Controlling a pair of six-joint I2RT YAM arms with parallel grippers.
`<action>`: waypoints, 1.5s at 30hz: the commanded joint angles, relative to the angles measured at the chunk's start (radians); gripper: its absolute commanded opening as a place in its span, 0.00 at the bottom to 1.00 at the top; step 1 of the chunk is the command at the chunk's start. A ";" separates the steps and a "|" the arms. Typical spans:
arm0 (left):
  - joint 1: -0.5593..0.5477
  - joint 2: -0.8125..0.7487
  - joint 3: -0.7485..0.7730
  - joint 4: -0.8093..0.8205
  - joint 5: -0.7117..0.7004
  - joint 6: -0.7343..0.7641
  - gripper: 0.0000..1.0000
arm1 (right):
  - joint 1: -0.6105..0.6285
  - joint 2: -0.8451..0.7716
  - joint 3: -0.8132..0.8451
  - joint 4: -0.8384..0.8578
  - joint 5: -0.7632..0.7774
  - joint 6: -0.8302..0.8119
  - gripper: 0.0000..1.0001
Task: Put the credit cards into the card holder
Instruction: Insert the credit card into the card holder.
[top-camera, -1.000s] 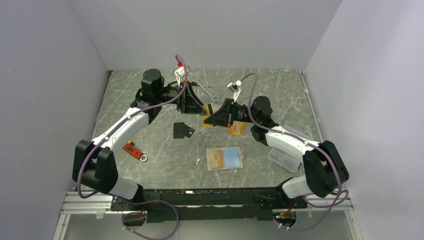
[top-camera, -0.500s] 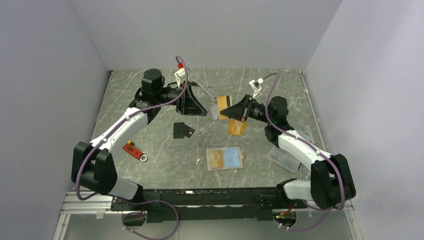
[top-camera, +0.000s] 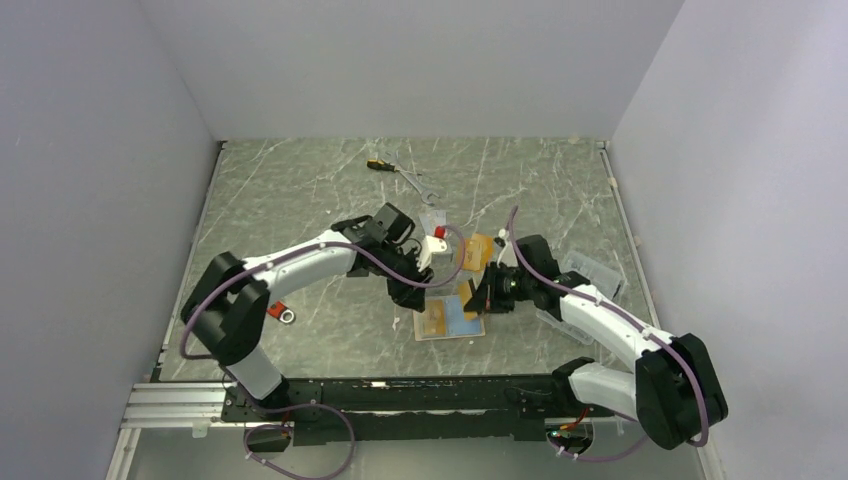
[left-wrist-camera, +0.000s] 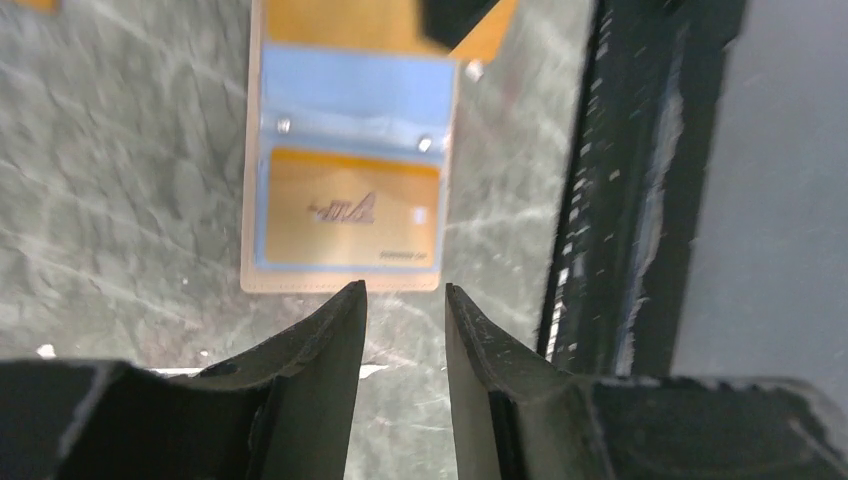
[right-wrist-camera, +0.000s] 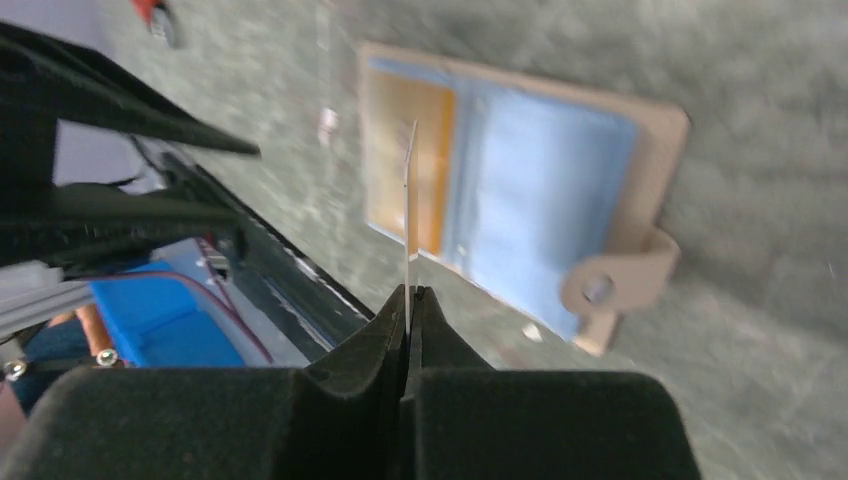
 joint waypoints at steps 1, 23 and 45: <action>-0.031 0.053 0.002 -0.017 -0.140 0.153 0.40 | 0.027 -0.049 -0.045 -0.152 0.157 0.016 0.00; -0.139 0.252 0.090 -0.010 -0.301 0.254 0.39 | 0.100 0.024 -0.057 -0.225 0.273 0.023 0.00; -0.151 0.275 0.060 -0.020 -0.485 0.338 0.36 | 0.100 -0.008 -0.036 -0.262 0.269 0.002 0.00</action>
